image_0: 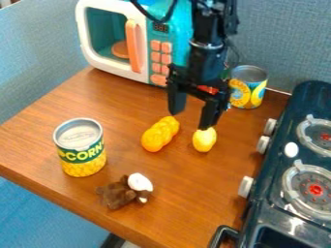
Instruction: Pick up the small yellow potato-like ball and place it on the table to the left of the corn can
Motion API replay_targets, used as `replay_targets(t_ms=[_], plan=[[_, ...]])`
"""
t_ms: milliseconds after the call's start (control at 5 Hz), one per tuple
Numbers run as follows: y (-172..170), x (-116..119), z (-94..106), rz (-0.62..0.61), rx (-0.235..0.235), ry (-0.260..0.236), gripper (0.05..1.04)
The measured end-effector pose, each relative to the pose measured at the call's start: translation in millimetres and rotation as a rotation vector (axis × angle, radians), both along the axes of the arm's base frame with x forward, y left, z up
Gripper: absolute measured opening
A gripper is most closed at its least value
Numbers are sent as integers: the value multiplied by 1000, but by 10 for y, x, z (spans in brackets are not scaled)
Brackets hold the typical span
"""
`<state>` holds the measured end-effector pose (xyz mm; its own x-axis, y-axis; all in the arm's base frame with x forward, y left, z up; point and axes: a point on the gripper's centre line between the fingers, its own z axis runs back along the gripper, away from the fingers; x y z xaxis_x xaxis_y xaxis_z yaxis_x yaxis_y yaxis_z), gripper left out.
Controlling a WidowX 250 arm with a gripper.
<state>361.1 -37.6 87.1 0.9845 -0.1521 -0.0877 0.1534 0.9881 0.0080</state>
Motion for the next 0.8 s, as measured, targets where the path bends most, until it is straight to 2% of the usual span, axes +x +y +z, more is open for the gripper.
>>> replay_targets(t_ms=[400,800], plan=[[-137,119,-196,28,15,23,1001],[-195,192,-251,35,64,14,1001]])
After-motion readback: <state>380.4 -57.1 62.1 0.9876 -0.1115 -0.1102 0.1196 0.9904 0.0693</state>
